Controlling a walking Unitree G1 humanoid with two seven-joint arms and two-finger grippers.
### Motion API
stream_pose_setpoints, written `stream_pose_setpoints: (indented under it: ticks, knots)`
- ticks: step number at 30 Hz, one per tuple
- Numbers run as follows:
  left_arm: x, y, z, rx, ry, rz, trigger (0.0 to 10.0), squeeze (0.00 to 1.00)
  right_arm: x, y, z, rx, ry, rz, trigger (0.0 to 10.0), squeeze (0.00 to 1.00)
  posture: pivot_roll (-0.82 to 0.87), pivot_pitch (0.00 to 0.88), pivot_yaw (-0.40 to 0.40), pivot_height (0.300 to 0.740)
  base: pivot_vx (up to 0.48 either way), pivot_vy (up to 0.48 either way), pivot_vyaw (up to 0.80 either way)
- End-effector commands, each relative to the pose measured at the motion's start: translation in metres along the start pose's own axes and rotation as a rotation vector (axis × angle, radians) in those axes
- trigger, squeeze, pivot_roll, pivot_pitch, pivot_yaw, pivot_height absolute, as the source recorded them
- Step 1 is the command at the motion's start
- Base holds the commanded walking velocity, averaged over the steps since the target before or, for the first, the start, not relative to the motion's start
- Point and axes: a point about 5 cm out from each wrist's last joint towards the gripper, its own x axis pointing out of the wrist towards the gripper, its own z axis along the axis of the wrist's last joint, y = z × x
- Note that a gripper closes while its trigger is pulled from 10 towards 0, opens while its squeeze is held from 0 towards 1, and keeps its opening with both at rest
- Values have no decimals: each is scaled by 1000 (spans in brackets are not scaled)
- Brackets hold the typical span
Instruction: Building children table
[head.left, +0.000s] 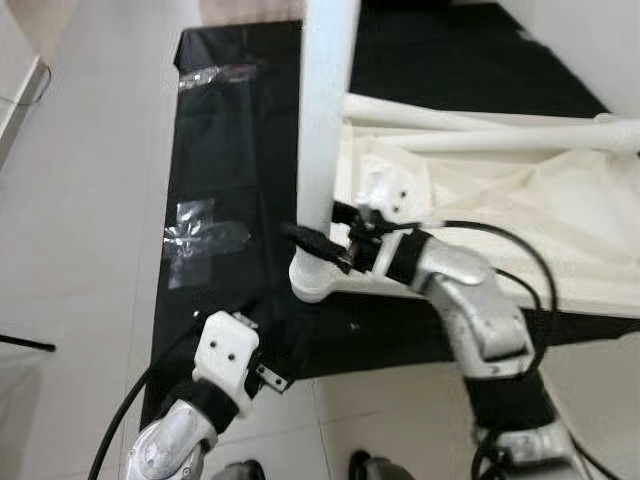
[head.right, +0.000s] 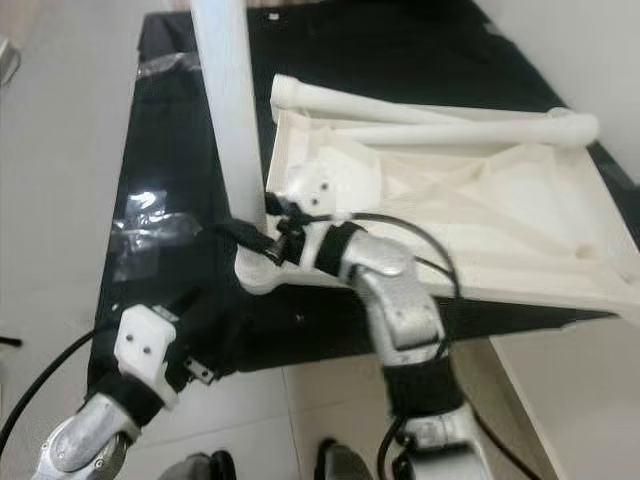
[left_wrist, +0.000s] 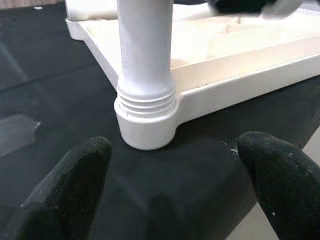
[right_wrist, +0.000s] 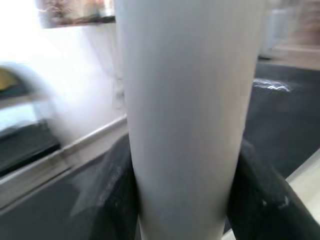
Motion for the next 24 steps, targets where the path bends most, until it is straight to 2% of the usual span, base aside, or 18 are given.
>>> stream_pose_setpoints:
  ticks: [1, 4, 8, 9, 11, 12, 14, 17, 18, 20, 21, 22, 24]
  knots:
    - [-1, 1, -5, -11, 21, -5, 10000, 0, -25, 15, -45, 114, 240, -216, 0, 0, 7, 237, 3, 740, 0, 0, 0]
    - [0, 1, -7, -15, 22, -7, 10000, 0, -20, 18, -42, 110, 218, -181, 0, 0, 8, 222, 11, 740, 0, 0, 0]
    - [3, 2, -9, -21, 24, -13, 10000, 0, -1, 22, -32, 118, 140, -91, 0, 0, 11, 204, 2, 740, 0, 0, 0]
    - [4, 2, -9, -21, 23, -10, 10000, 0, 4, 25, -28, 129, 121, -49, 10000, 0, 16, 205, -4, 740, 0, 0, 0]
    - [4, 2, -9, -19, 20, -4, 10000, 0, 7, 28, -23, 141, 89, -2, 10000, 0, 18, 204, -7, 740, 0, 0, 0]
    - [5, 3, -8, -16, 15, 10, 10000, 0, 11, 32, -13, 152, 42, 129, 10000, 1000, 19, 203, -10, 740, 0, 0, 0]
    - [5, 3, -8, -14, 13, 15, 10000, 0, 10, 35, -2, 138, 0, 267, 10000, 1000, 22, 204, -12, 740, 0, 0, 0]
    - [5, 3, -8, -14, 12, 15, 10000, 0, 9, 33, 6, 111, -20, 338, 10000, 1000, 22, 205, -12, 740, 0, 0, 0]
    - [6, 2, -7, -14, 10, 12, 10000, 0, 9, 28, 14, 57, -34, 408, 10000, 1000, 25, 216, -16, 740, 0, 0, 0]
    - [6, 2, -7, -14, 9, 10, 10000, 0, 9, 25, 17, 30, -39, 440, 10000, 1000, 25, 216, -16, 740, 0, 0, 0]
    - [5, 2, -6, -14, 8, 10, 10000, 0, 8, 23, 20, -21, -42, 543, 10000, 1000, 32, 222, -18, 740, 0, 0, 0]
    - [5, 1, -6, -13, 7, 11, 10000, 0, 9, 20, 21, -29, -32, 599, 10000, 0, 34, 223, -19, 740, 0, 0, 0]
    - [4, 1, -5, -12, 7, 13, 10000, 0, 9, 16, 22, -44, -26, 643, 10000, 0, 42, 232, -22, 740, 0, 0, 0]
